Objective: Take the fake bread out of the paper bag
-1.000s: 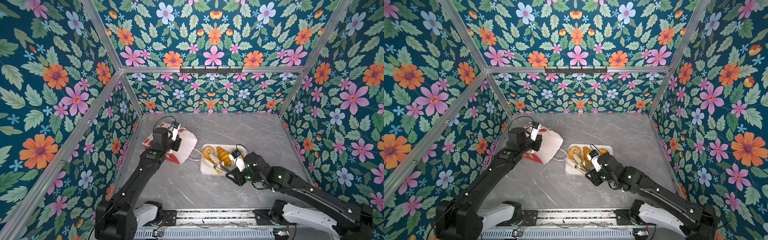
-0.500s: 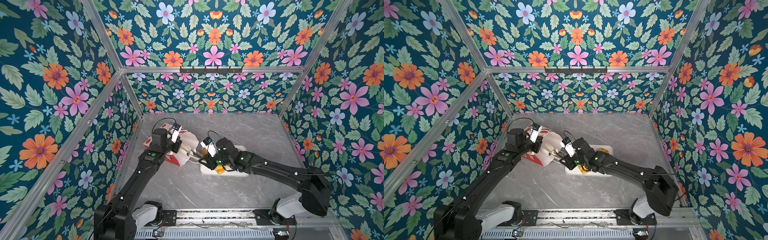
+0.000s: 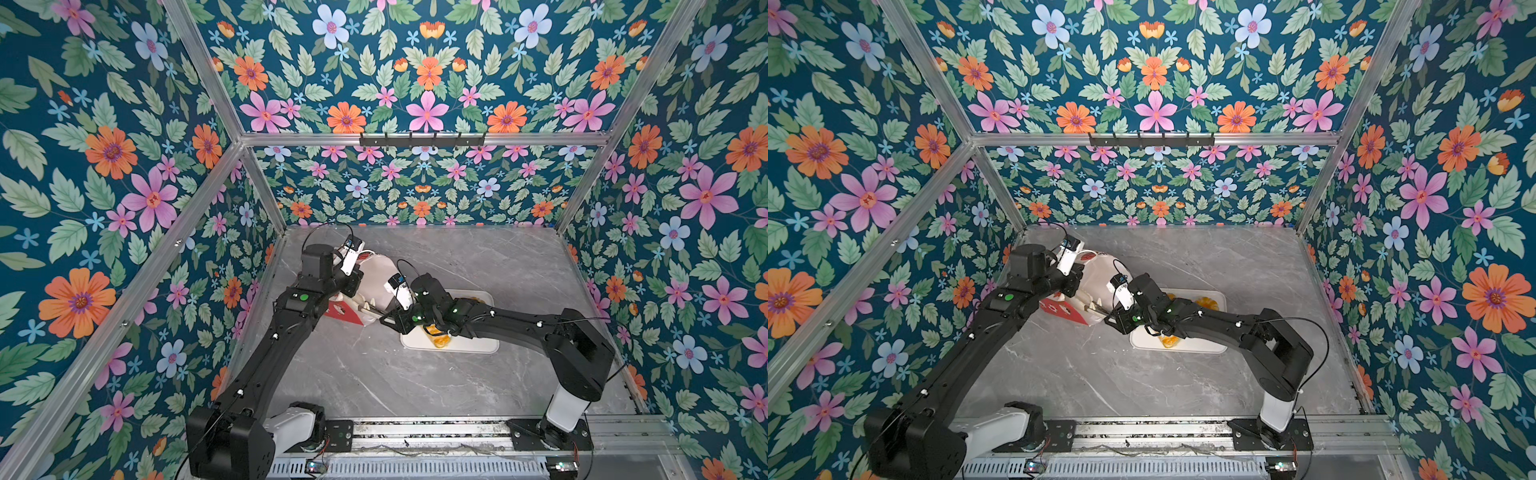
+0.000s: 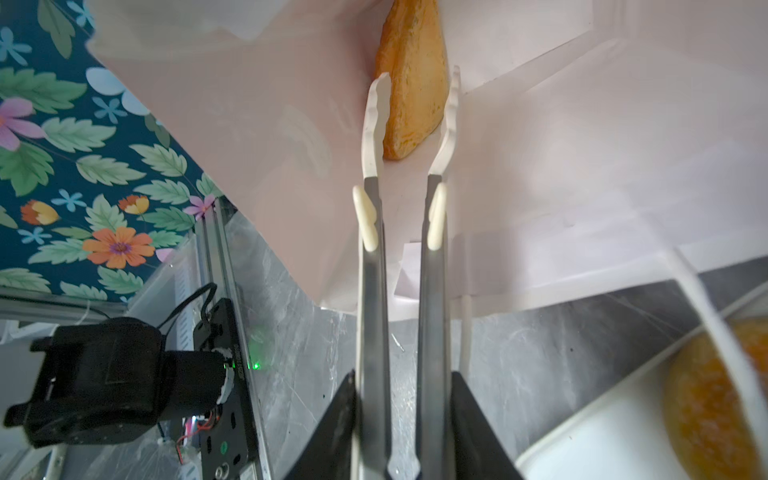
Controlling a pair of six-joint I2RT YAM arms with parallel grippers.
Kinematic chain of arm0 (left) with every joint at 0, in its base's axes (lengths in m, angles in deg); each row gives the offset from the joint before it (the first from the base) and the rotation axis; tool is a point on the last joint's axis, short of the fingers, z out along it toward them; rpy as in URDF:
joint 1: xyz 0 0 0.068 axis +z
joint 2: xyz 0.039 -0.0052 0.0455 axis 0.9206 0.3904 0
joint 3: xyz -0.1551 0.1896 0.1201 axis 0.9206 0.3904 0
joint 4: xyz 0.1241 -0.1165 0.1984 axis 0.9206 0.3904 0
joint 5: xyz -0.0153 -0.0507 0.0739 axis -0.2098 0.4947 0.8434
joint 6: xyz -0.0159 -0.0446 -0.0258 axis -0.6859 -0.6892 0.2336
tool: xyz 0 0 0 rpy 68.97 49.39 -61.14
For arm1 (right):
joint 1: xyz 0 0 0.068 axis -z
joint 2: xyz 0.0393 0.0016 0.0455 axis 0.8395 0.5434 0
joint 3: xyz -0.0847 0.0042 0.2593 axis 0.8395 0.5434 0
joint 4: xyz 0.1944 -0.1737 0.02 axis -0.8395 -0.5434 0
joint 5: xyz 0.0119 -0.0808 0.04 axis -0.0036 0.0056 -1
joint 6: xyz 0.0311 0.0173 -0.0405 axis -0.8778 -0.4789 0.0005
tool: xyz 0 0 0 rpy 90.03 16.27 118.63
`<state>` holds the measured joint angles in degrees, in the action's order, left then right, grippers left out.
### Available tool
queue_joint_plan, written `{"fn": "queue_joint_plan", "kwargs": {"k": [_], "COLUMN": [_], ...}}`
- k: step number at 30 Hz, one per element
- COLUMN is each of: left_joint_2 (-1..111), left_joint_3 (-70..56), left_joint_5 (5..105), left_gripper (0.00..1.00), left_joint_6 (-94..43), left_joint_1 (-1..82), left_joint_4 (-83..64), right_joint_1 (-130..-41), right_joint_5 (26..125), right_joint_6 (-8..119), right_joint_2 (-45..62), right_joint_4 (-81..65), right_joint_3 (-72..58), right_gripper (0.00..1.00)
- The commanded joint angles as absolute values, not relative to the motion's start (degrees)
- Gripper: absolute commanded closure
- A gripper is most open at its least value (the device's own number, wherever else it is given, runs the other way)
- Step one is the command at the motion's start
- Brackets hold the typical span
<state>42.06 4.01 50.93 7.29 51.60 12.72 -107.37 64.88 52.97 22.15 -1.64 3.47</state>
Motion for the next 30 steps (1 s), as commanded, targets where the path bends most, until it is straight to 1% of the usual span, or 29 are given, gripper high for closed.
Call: {"fn": "queue_joint_plan", "kwargs": {"k": [1,7,12,15,21,24,28,30], "left_joint_2": [45.75,53.44,63.19,69.30,81.00,85.76,90.18,90.53], "left_joint_3": [-0.67,-9.60,-19.71,-25.88,-38.19,-44.10,-50.55,-51.19], "left_joint_5": [53.49,55.07,53.89,53.18,53.12,54.51,55.53,55.62], "left_gripper": [1.00,1.00,1.00,1.00,1.00,1.00,1.00,1.00], "left_joint_6": [9.19,8.16,7.10,6.58,6.49,6.64,6.79,6.91], "left_joint_1": [51.63,51.41,50.58,49.91,48.15,47.36,46.80,46.56], "left_joint_4": [20.41,25.14,30.14,33.42,40.00,42.53,46.90,46.98], "right_joint_1": [-106.06,-104.83,-103.24,-102.42,-101.32,-101.28,-101.08,-100.94], "right_joint_5": [60.80,54.50,48.45,46.43,44.62,44.65,44.83,45.14], "right_joint_6": [45.55,38.26,29.12,25.16,21.66,21.75,21.84,22.07], "right_joint_2": [22.72,24.28,26.12,26.87,26.75,26.05,25.33,25.41], "right_joint_4": [8.65,15.53,24.82,29.04,32.80,32.22,31.52,31.00], "right_joint_3": [4.64,5.52,7.18,8.04,9.58,9.98,10.38,10.46], "right_gripper": [0.67,0.67,0.67,0.67,0.67,0.67,0.67,0.67]}}
